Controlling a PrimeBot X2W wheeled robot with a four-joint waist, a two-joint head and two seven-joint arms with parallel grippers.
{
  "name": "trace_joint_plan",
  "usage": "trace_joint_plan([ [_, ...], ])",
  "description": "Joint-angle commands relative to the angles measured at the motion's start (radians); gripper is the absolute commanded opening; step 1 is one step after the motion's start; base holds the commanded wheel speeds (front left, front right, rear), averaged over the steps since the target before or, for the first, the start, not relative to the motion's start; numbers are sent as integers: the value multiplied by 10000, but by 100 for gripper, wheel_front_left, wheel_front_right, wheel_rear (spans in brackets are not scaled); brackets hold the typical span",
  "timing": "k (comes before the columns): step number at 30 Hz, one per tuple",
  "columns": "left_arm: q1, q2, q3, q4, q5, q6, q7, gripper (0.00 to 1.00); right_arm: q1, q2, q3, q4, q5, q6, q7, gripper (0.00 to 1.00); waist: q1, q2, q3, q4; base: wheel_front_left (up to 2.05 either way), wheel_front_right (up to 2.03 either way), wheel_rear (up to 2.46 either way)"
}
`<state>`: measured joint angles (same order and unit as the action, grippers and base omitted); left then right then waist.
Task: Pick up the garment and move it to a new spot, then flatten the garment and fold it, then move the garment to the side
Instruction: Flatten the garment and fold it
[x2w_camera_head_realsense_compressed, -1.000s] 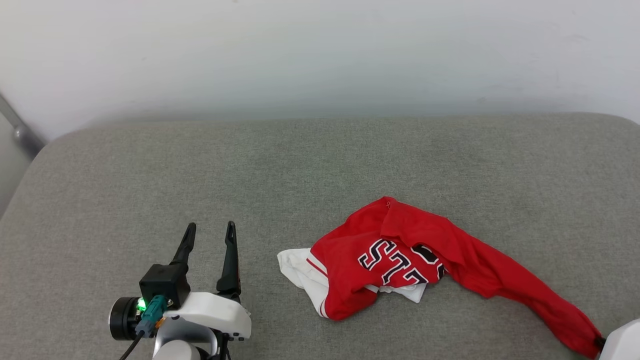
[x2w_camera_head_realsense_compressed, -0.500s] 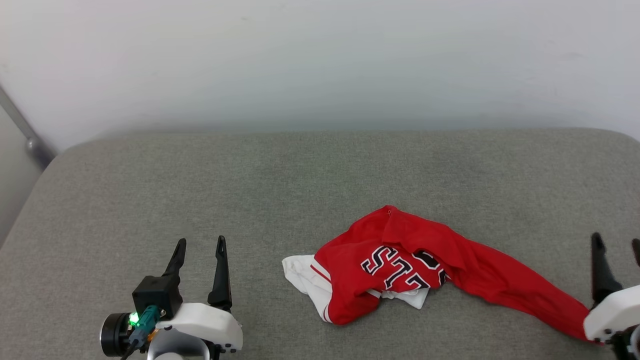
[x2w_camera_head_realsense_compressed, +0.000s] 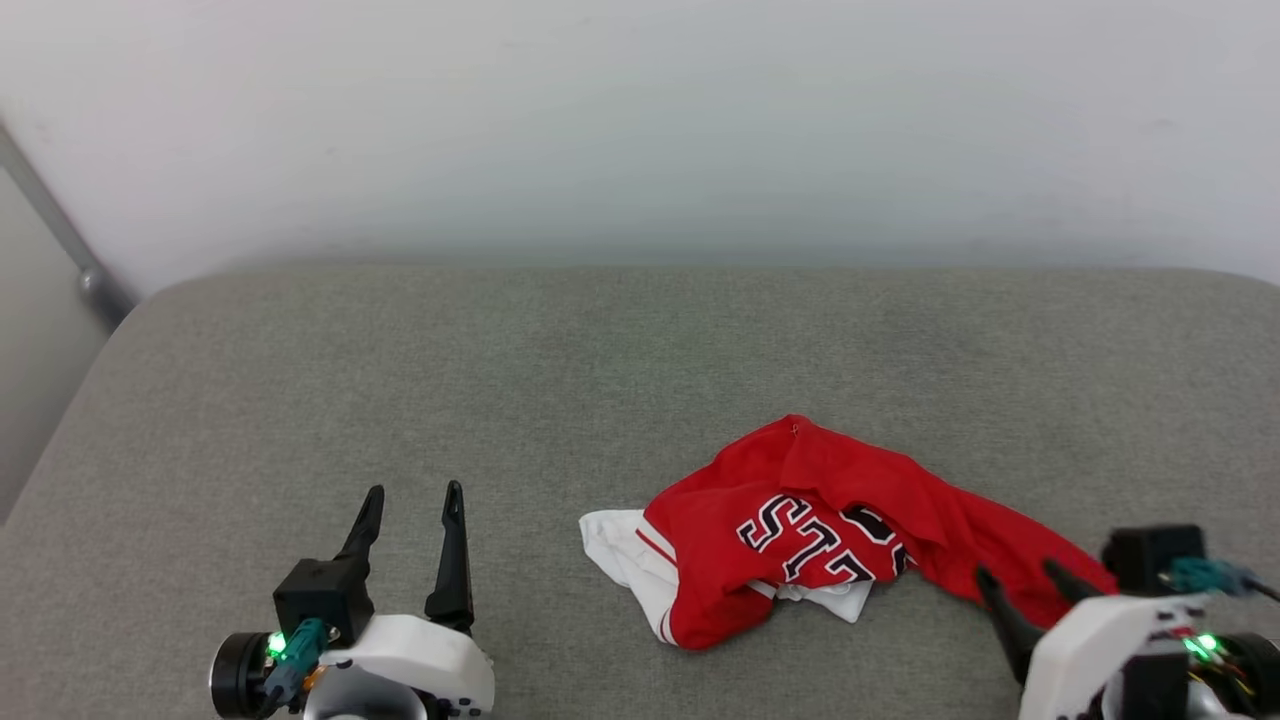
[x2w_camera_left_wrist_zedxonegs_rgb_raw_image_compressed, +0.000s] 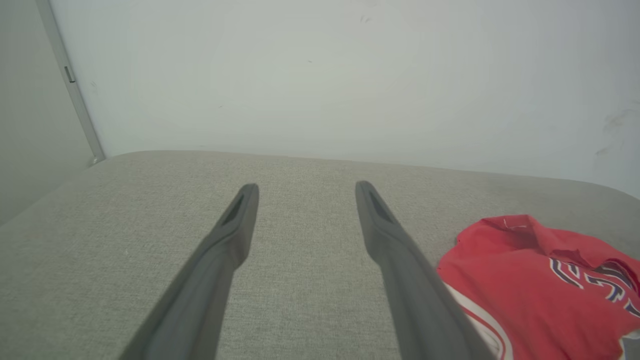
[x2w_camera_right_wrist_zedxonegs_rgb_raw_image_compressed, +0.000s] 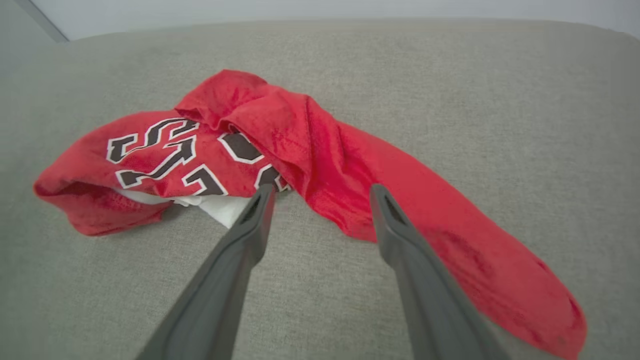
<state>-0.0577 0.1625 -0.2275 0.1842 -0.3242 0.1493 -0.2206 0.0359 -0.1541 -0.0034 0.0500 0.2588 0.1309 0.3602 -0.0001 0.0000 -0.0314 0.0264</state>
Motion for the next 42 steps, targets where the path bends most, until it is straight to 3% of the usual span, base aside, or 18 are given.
trace_joint_plan([
  [1,-131,1,-27,-40,11,-38,19,100,-300,-115,185,11,140,-3,228,100,1,0,73,80,0,0,0],
  [12,-990,-236,-447,-53,182,-216,-120,100,-2591,-1745,2425,528,1399,-3,3370,100,1,0,1359,884,0,0,0],
  [21,-1696,-517,-532,297,160,-338,-358,100,-3874,-2423,3724,1393,1951,-3,4508,100,1,0,2286,1315,0,0,0],
  [22,-1740,-542,-538,346,161,-349,-383,100,-3948,-2467,3778,1504,2015,-3,4579,93,1,0,2337,1334,0,0,0],
  [23,-1790,-566,-545,383,165,-370,-386,100,-4025,-2505,3831,1622,2099,-3,4591,34,1,0,2386,1352,0,0,0],
  [24,-1821,-591,-550,433,171,-392,-398,100,-4068,-2506,3866,1736,2196,-3,4584,0,1,0,2417,1367,0,0,0],
  [33,-2080,-762,-636,700,214,-535,-457,100,-5096,-2915,3680,1693,2335,-3,3825,0,1,0,2526,1632,0,0,0],
  [42,-2607,-1010,-885,462,308,-779,-455,100,-7370,-3146,3991,2478,2259,-3,3727,0,1,0,3294,2288,0,0,0],
])
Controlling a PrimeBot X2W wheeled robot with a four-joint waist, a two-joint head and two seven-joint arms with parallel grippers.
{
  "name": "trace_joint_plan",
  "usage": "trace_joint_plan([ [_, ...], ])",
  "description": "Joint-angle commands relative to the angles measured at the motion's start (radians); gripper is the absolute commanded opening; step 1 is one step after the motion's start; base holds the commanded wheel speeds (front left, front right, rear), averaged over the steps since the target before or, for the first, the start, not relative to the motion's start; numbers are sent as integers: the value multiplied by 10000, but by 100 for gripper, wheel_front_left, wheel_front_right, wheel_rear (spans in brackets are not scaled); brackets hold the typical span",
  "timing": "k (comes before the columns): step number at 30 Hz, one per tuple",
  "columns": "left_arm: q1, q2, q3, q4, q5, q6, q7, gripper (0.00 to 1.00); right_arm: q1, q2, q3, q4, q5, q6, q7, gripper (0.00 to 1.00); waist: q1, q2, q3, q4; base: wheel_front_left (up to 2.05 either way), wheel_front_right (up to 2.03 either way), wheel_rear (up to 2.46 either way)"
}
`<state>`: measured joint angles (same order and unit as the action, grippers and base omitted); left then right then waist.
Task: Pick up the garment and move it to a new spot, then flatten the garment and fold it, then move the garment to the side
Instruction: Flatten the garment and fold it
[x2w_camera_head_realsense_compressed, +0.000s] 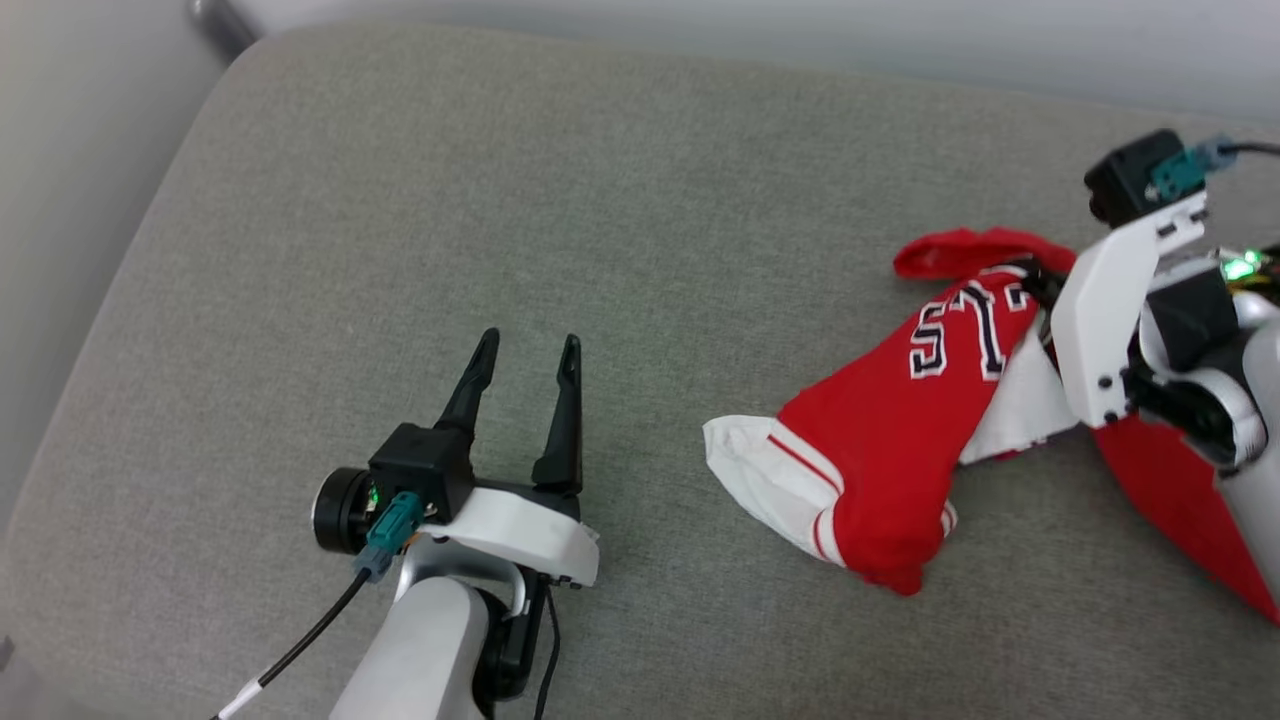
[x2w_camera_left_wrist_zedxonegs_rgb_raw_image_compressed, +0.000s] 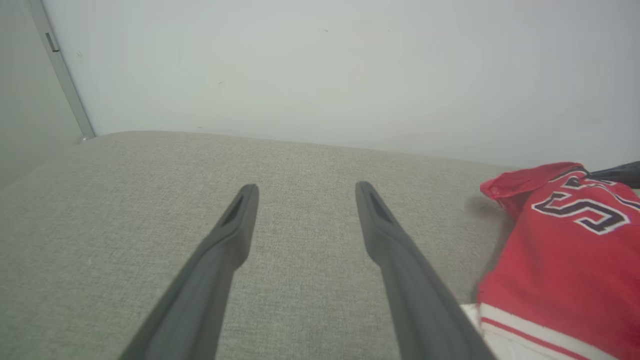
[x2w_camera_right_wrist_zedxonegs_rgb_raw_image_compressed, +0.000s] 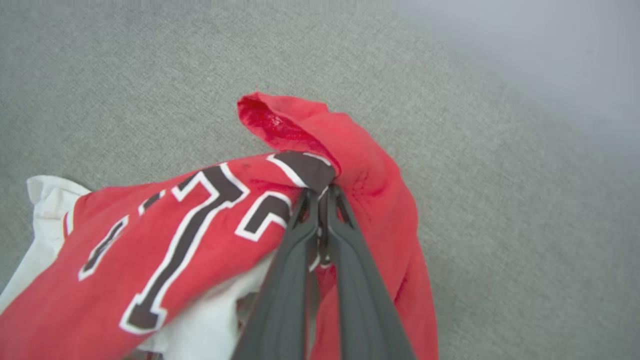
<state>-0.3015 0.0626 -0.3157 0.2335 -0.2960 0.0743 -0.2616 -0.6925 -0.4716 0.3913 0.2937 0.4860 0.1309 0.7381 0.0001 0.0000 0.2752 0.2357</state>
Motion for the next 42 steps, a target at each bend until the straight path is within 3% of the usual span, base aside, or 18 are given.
trace_joint_plan([
  [1,-206,-30,-36,-34,31,-48,-42,100,-315,52,147,199,-70,-3,-130,0,-1,0,328,260,0,0,0],
  [6,-406,-100,-133,-72,13,-115,-36,100,-1017,340,718,1214,-43,-3,-723,0,-1,0,719,462,0,0,0],
  [7,-428,-104,-143,-63,6,-120,-36,100,-1072,386,801,1440,-8,-3,-966,26,-1,0,760,479,0,0,0],
  [8,-450,-110,-162,-49,-2,-119,-36,100,-1075,436,892,1669,38,-3,-1193,78,-1,0,783,493,0,0,0],
  [9,-462,-115,-177,-42,-8,-112,-36,100,-1046,486,966,1873,96,-3,-1436,100,-1,0,794,498,0,0,0],
  [15,-273,-125,-109,113,35,-62,-36,100,-723,685,957,2648,370,-3,-3323,100,-1,0,474,234,0,0,0],
  [20,83,-48,199,313,167,-58,-37,100,-186,770,602,2423,297,-3,-5105,100,-1,0,-229,-278,0,0,0],
  [25,495,134,499,429,231,-26,-37,100,765,780,-360,1840,-437,-3,-6693,100,-1,0,-960,-778,0,0,0],
  [28,790,237,661,476,219,65,-37,100,1667,1120,-1164,1460,-1133,-3,-7415,100,-1,0,-1418,-1074,0,0,0],
  [35,1406,483,869,428,125,235,-3,100,3970,2160,-2909,27,-2157,-3,-7569,100,-1,0,-2235,-1569,0,0,0],
  [42,1810,640,868,269,30,314,181,100,5867,3031,-3764,-1591,-2735,-3,-7196,100,-1,0,-2604,-1845,0,0,0],
])
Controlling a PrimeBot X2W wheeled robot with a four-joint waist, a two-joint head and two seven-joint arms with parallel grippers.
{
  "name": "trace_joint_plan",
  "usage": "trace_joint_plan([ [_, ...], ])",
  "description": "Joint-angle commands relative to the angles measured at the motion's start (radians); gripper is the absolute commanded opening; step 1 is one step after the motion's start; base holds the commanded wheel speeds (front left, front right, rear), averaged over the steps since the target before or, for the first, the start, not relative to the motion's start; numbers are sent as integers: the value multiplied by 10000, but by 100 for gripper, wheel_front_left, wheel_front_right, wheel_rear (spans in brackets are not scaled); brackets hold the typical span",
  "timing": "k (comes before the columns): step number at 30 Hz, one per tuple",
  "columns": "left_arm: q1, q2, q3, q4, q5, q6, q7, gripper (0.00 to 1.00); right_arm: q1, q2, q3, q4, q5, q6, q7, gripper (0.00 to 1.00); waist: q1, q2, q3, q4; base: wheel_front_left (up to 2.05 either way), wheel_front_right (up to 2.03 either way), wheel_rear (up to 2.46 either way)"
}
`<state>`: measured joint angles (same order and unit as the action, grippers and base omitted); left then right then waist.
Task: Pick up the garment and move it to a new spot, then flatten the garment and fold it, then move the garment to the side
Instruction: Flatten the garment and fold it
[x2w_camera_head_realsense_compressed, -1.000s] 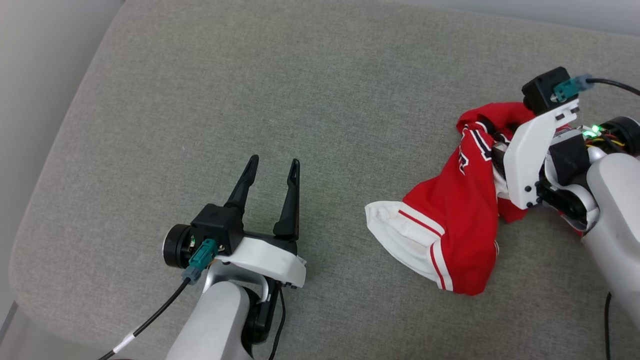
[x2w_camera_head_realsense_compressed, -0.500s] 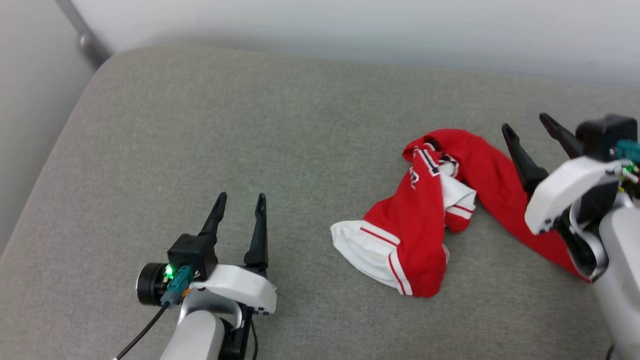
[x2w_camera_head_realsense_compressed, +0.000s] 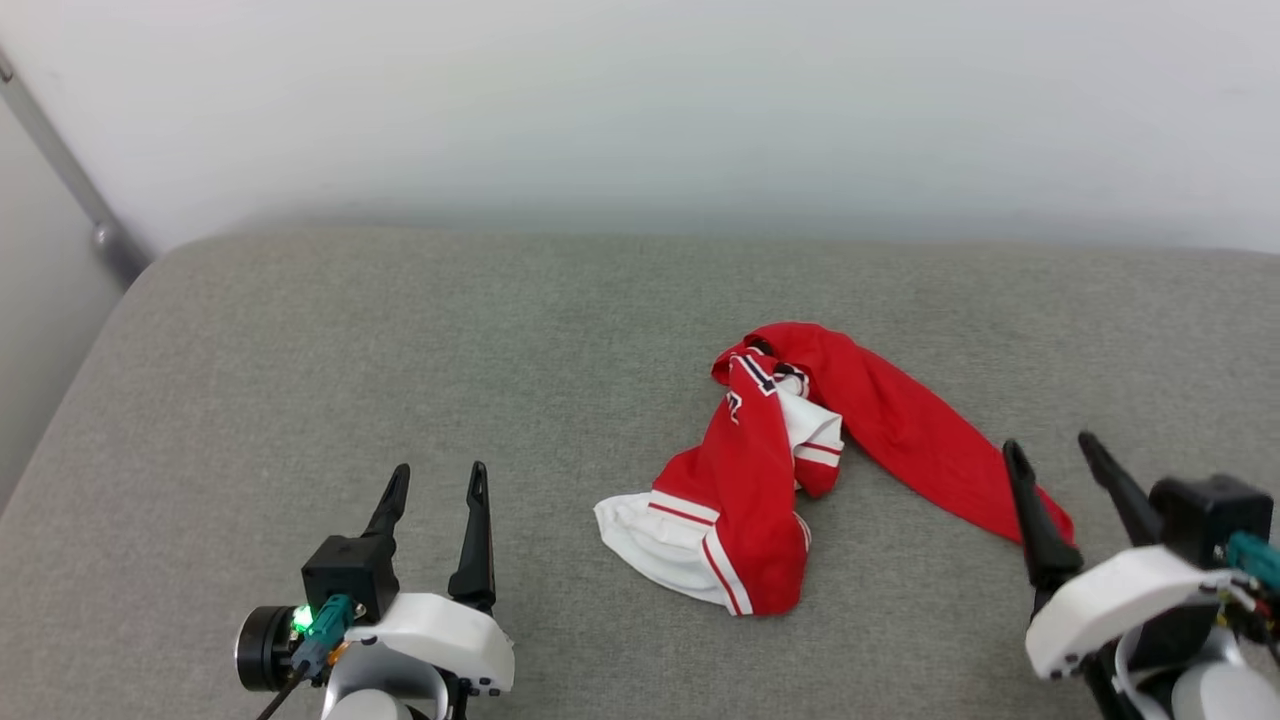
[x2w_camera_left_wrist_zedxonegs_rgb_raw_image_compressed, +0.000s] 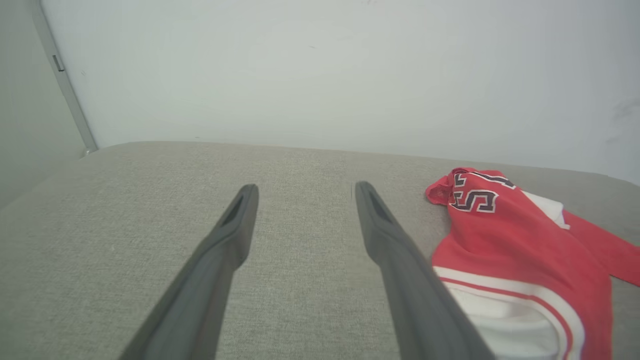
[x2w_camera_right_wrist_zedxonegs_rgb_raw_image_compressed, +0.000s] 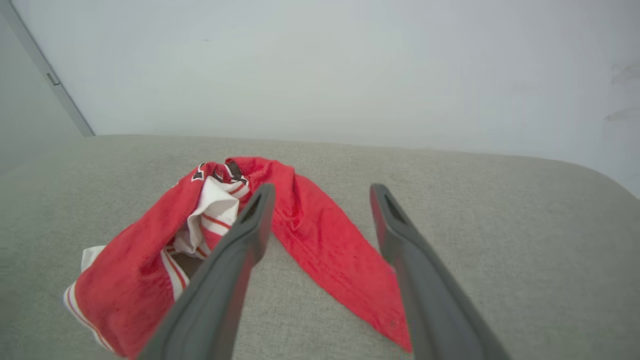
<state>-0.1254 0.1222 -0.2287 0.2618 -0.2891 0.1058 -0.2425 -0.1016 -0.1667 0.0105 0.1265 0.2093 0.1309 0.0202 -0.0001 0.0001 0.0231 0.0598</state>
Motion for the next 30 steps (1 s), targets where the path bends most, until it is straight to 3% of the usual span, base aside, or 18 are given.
trace_joint_plan([
  [1,109,54,-11,-50,-36,20,18,100,236,136,-47,-185,-37,-3,55,100,1,-1,-130,-128,0,0,0],
  [12,293,201,-88,-292,-105,121,384,100,1636,898,63,-1793,-258,-3,588,100,1,-1,-266,-542,0,0,0],
  [15,-34,262,-351,-212,-70,-114,859,100,1655,950,119,-2004,-245,-3,584,100,1,-1,-212,-627,0,0,0],
  [20,-1111,504,-999,37,26,-855,2330,100,1445,1000,308,-2323,-248,-3,558,100,1,-1,119,-839,0,0,0],
  [25,-2233,881,-1656,601,-138,-1756,4444,100,1218,1029,430,-2461,-199,-3,460,100,1,-1,675,-1212,0,0,0],
  [30,-2803,1305,-2174,1283,-513,-2163,6613,100,1067,1067,531,-2299,-173,-3,342,100,1,-1,1170,-1586,0,0,0],
])
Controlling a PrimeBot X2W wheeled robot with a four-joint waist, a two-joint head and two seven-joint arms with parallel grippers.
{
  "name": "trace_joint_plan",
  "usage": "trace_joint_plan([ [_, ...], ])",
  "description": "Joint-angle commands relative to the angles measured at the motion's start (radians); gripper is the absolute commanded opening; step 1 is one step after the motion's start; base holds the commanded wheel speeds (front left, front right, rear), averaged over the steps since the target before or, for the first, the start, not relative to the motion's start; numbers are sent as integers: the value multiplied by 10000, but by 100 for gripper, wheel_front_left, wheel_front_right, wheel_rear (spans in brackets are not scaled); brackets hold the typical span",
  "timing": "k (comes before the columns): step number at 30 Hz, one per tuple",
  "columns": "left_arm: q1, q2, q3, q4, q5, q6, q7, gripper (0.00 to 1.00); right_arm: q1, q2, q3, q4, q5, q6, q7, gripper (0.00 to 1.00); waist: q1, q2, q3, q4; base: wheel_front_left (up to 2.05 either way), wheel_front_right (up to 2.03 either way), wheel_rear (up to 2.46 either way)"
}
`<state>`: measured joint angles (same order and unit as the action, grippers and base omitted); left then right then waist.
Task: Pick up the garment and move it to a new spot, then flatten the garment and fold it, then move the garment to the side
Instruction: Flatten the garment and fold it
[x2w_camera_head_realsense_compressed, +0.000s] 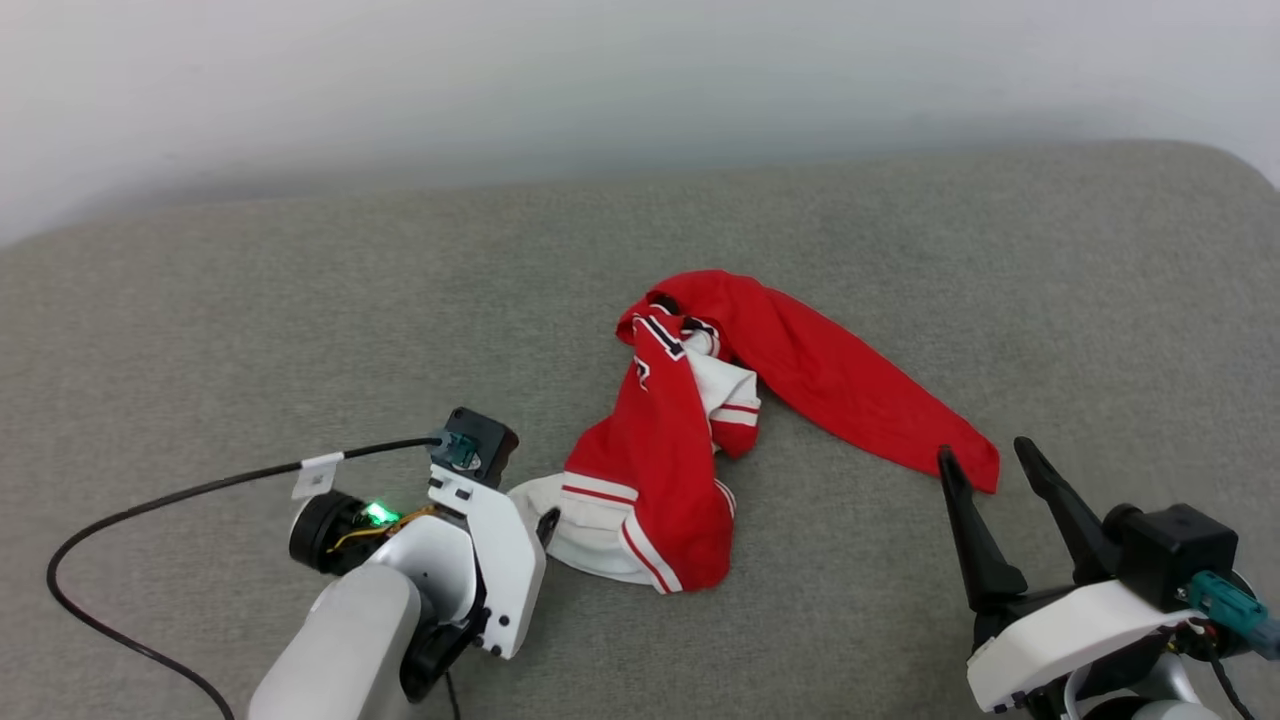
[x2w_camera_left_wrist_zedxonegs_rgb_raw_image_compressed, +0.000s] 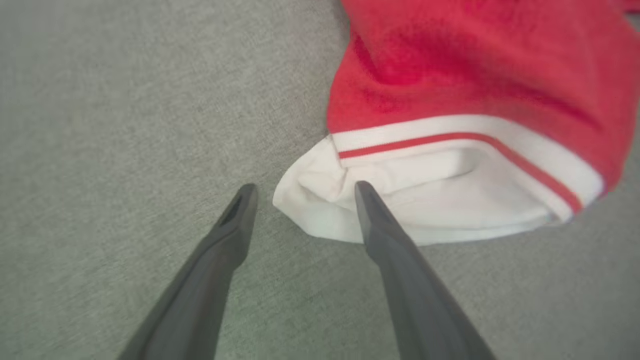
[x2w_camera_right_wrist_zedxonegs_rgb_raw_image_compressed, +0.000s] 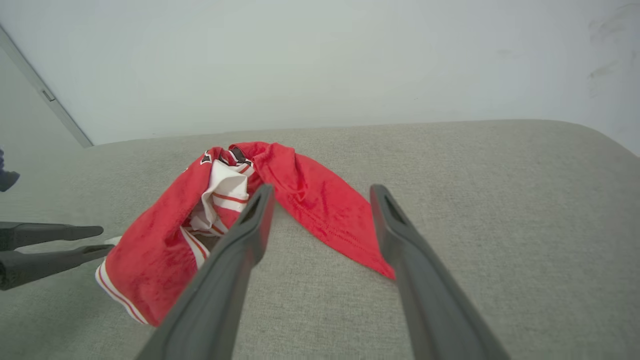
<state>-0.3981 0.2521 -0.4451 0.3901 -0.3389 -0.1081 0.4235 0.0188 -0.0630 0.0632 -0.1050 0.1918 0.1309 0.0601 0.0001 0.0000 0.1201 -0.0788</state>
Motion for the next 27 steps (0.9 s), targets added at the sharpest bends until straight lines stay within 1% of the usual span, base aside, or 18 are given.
trace_joint_plan([
  [1,-137,63,-102,105,-132,-60,322,100,-191,41,37,46,19,-3,-93,100,-1,0,280,-268,0,0,0],
  [6,-242,370,-592,597,-513,-167,1786,100,-383,73,143,212,92,-3,-273,100,-1,0,677,-533,0,0,0],
  [9,-91,351,-1150,808,-919,-228,2661,100,-472,78,123,316,35,-3,-359,100,-1,0,752,-613,0,0,0],
  [10,-41,325,-1304,781,-1079,-245,2838,69,-499,83,117,334,21,-3,-371,100,-1,0,761,-631,0,0,0],
  [11,-25,316,-1415,702,-1200,-254,2889,31,-515,88,100,357,2,-3,-391,100,-1,0,763,-638,0,0,0],
  [12,-17,309,-1481,620,-1315,-260,2893,0,-513,92,67,377,-4,-3,-413,100,-1,0,755,-629,0,0,0],
  [14,-110,439,-1378,347,-1312,-248,2518,0,-454,94,-32,416,-37,-3,-391,100,-1,0,699,-555,0,0,0],
  [17,-287,735,-979,-123,-1121,72,1722,0,-355,104,-125,441,-96,-3,-290,100,-1,0,514,-345,0,0,0],
  [21,-30,909,-404,-818,-1117,701,796,0,-167,103,-298,371,-165,-3,-148,100,-1,0,145,87,0,0,0],
  [27,1312,1265,570,-1997,-1557,1730,247,0,127,97,-482,191,-168,-3,177,100,-1,0,-353,756,0,0,0],
])
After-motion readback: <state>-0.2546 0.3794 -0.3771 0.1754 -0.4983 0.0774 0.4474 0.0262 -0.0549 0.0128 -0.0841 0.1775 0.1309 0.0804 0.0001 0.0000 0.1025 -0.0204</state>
